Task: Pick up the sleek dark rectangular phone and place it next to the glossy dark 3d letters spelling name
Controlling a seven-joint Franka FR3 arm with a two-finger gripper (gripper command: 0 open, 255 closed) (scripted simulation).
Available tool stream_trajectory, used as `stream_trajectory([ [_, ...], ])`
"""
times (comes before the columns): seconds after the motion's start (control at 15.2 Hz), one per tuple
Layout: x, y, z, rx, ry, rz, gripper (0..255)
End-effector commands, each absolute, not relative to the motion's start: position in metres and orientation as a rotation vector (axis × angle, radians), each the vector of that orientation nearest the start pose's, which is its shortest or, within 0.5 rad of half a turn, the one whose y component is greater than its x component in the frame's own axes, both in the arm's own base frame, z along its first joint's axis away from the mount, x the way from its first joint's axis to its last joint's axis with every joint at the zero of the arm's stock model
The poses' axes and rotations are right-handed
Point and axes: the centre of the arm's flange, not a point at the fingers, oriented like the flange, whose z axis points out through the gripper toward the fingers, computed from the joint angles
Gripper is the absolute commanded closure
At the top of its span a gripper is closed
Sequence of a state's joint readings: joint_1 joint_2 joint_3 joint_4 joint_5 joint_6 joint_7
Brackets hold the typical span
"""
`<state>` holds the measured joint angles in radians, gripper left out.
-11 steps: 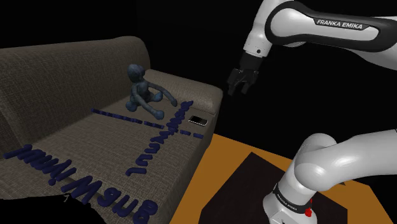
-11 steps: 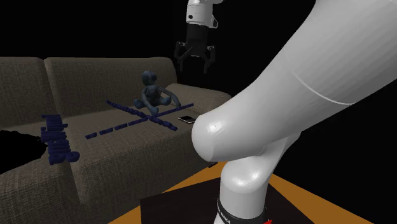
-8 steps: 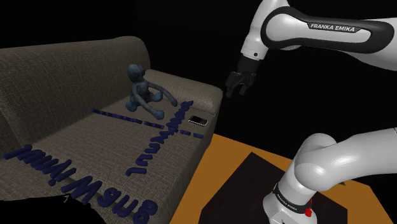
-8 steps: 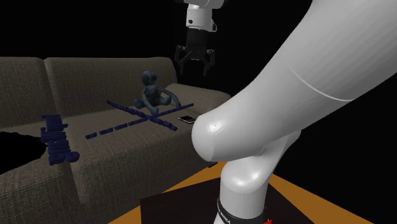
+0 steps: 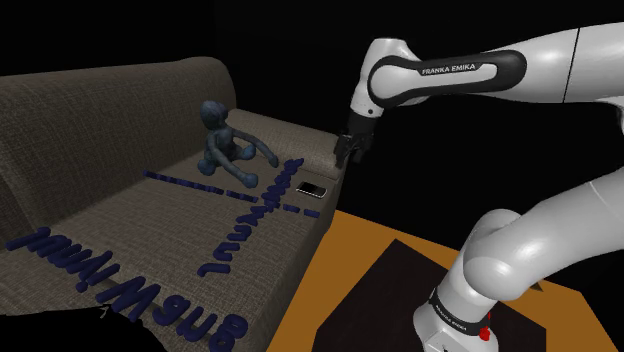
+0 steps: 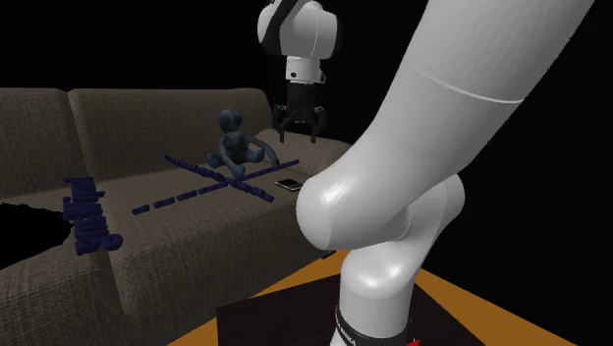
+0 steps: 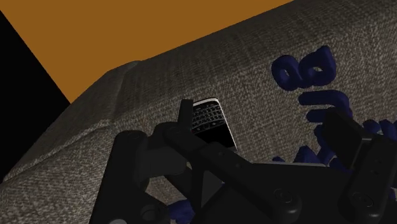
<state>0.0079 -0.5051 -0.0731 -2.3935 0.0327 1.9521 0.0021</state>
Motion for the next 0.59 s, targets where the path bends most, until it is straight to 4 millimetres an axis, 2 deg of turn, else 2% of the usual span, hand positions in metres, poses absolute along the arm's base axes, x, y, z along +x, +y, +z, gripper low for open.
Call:
stream_trajectory([
  [0.0, 0.419, -0.032, 0.485, -3.083, 0.065, -0.090, 0],
  [0.53, 0.487, -0.044, 0.402, -3.113, -0.102, -0.048, 0],
])
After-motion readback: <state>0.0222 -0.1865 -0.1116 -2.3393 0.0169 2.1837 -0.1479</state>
